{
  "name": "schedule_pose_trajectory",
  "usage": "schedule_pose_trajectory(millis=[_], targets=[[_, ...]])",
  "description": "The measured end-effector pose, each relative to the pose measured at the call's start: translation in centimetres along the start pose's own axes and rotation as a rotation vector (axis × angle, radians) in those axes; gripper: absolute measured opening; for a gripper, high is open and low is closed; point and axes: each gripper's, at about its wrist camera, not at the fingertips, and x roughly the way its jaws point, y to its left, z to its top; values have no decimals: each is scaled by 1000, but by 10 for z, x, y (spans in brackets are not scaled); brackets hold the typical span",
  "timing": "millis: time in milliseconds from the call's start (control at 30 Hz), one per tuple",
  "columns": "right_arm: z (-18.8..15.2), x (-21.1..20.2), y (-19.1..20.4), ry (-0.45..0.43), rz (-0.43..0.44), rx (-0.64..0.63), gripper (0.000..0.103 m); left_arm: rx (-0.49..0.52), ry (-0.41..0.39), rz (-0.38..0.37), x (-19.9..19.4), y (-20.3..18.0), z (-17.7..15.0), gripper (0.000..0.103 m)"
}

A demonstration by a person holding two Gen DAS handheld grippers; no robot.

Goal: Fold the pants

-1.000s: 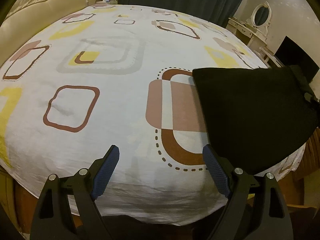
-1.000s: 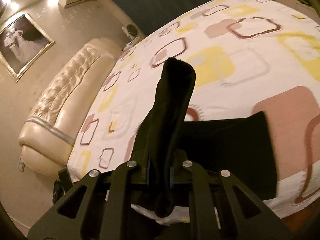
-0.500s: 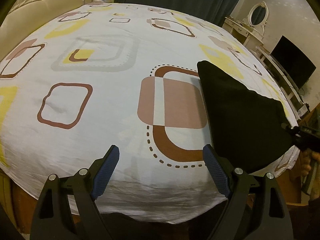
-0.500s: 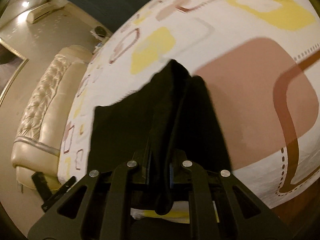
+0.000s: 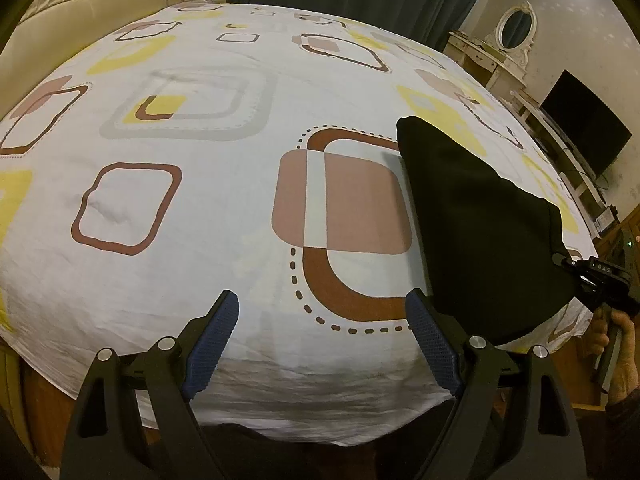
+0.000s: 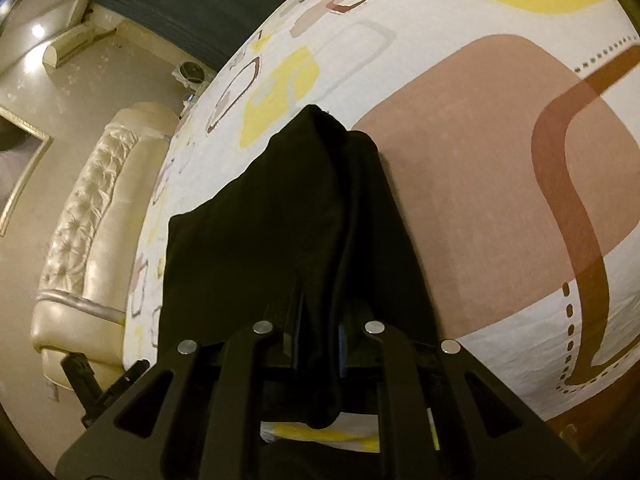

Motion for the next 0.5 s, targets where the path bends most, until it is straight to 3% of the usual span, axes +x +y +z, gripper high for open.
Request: schedule_pose_trajectory(millis=[500], targets=[[-4,-17,-20,-49,27,53,10,7,37,-36,8,-6,-7,84]])
